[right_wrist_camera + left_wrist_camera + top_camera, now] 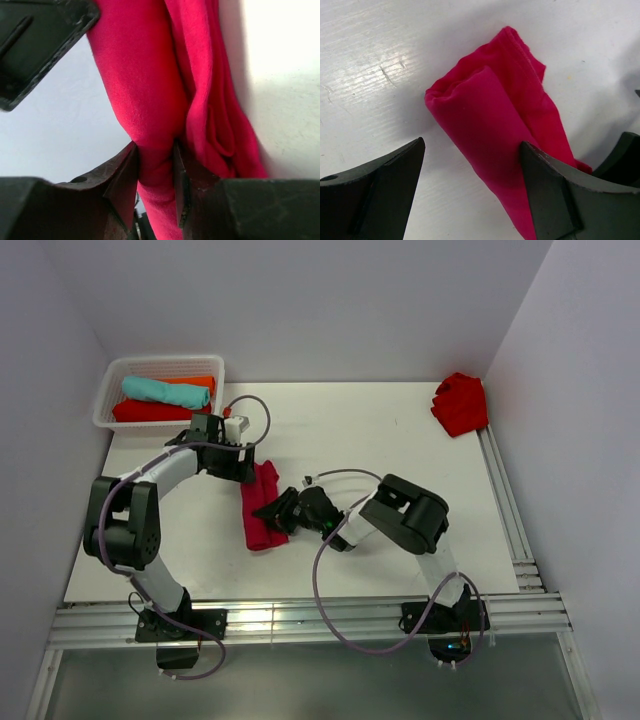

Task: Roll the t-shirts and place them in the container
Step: Roll the tshirt

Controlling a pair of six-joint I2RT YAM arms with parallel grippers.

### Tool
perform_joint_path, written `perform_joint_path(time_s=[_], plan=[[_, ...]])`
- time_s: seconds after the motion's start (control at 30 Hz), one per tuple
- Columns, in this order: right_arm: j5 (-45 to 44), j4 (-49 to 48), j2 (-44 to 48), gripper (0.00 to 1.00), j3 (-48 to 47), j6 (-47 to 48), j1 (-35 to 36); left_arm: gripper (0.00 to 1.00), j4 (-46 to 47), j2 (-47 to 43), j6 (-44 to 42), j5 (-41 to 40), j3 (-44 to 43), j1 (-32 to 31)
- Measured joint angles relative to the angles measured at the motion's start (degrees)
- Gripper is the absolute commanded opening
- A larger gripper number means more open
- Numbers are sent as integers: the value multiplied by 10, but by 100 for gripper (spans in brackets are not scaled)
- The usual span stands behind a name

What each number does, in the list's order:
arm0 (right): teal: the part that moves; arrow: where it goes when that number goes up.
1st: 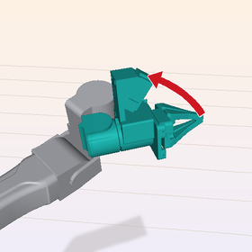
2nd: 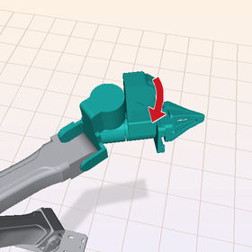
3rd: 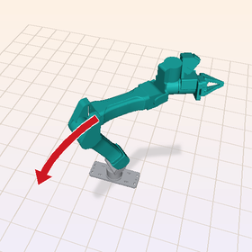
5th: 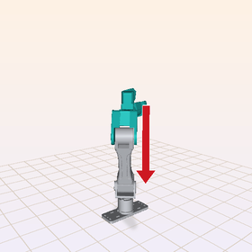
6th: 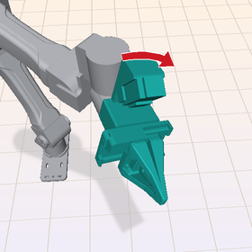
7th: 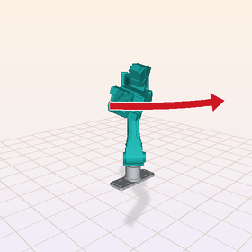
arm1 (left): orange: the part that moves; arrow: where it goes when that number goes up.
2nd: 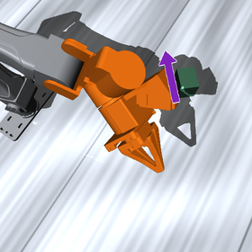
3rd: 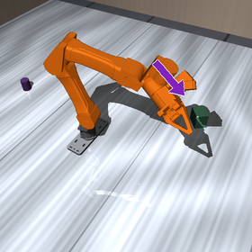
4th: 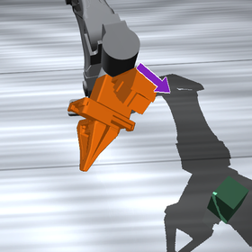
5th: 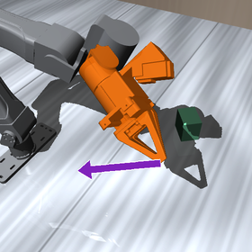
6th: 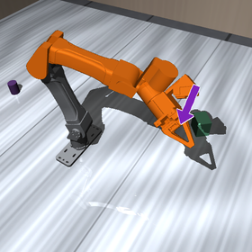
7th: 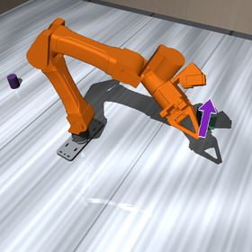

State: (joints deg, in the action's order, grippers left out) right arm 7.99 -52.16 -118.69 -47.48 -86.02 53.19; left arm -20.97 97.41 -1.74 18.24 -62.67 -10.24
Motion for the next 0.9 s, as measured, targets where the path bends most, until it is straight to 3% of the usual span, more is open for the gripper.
perform_joint_path(time_s=[0.13,0.3,0.6,0.9], plan=[[0,-16,-4,47,3,-14,0,82,10,23,7,-25,-1,-10],[-28,57,23,54,2,2,0,82,16,50,14,-50,-8,-29],[-175,378,104,57,-102,87,40,82,15,52,15,-89,-17,-50],[-324,663,87,60,-297,156,104,82,7,56,14,-105,-28,-59]])
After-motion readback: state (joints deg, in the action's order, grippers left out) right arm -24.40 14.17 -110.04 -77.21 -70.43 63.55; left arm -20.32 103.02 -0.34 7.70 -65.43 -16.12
